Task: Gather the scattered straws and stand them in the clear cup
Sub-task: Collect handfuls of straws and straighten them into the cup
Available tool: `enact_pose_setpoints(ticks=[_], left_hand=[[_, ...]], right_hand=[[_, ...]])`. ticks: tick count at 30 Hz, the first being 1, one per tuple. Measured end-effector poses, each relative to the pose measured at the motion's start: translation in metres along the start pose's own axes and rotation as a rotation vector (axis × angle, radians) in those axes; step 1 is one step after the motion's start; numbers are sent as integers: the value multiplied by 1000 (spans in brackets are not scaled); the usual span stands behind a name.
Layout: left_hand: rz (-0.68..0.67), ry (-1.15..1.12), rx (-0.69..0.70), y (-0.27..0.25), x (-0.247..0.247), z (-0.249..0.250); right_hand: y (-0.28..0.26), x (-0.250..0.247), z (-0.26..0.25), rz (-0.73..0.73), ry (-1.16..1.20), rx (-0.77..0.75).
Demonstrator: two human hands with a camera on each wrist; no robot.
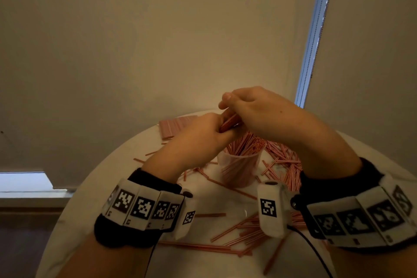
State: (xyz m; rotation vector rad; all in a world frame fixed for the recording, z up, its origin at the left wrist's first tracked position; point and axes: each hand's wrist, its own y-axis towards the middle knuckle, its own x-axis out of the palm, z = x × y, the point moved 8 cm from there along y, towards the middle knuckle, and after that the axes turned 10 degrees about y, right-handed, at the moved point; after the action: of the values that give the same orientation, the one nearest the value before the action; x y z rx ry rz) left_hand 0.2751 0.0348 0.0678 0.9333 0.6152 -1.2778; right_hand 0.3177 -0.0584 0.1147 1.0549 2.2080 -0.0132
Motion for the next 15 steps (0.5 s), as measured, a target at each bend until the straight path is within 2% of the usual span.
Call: enact_pose_setpoints(ticks=[4,7,12,15], left_hand=[[45,127,-64,-1,-6,-11],[72,210,-126,-2,-9,-19],[28,-118,-43,-2,-13,-18],[47,-81,-68,-5,-23,-24]], right_hand=[[1,0,4,61,-289,-18],[5,18,4,12,-421,-58],[11,16,10,46,-522,-33],[10,-9,16,123,-484,4]])
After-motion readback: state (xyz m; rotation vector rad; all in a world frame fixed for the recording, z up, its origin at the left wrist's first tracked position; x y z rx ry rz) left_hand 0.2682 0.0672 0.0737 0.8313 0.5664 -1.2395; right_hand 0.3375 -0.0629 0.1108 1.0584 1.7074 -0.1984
